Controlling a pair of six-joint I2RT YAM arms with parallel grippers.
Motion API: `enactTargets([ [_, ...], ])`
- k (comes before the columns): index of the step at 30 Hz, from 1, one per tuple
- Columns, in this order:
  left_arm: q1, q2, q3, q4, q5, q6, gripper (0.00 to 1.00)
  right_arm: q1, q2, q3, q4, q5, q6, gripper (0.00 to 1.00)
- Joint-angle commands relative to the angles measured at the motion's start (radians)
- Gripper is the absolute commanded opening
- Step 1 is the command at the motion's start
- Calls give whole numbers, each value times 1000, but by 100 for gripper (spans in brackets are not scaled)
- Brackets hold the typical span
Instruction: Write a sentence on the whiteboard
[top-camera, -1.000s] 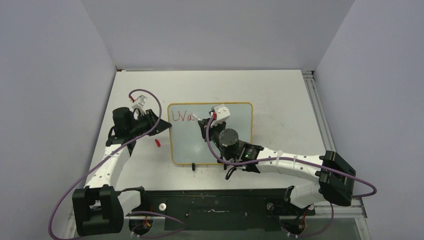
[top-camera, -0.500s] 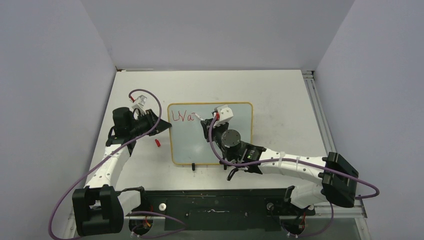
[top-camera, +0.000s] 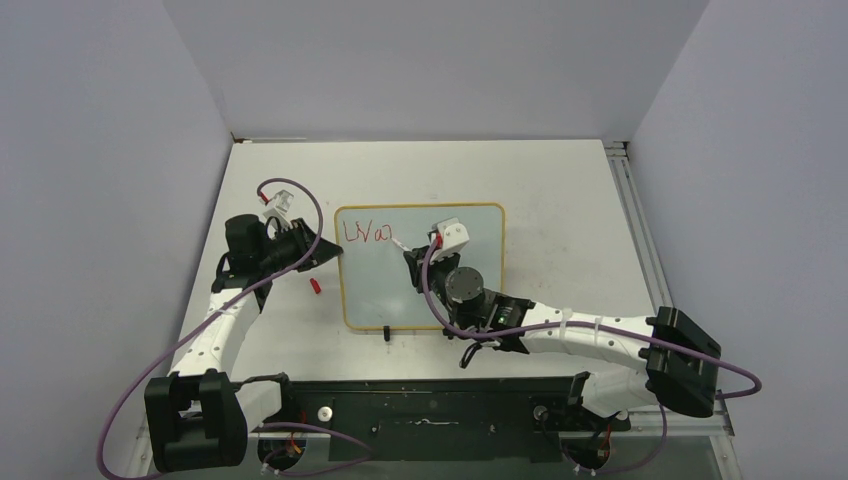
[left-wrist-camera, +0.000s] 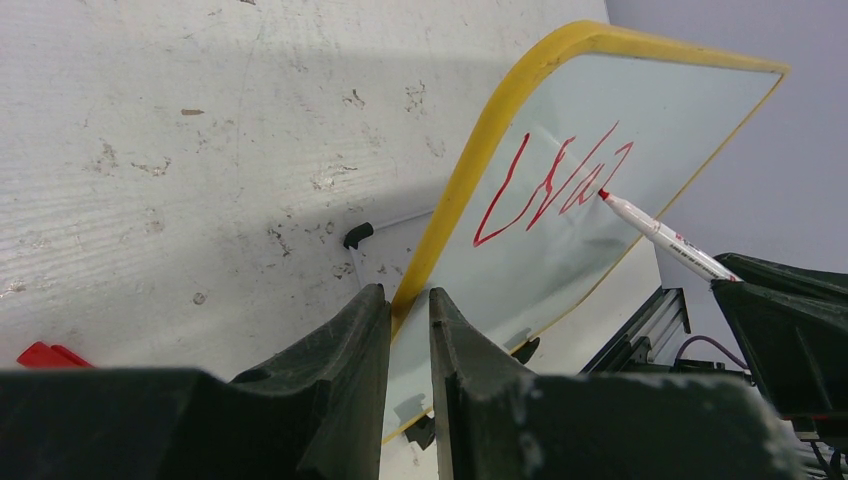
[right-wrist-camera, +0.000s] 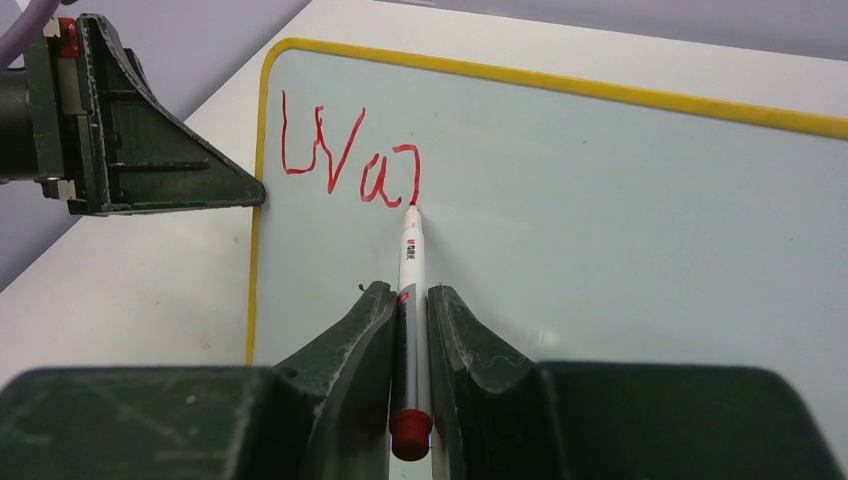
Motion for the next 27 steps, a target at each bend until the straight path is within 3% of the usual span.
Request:
enactTargets([
  [1,-6,-11,46,16,26,5,19,8,-29,-23,-21,14,15,5],
  [27,-6,-9,48,12,24,10,19,-15,-9,36,63,32,-28,5],
])
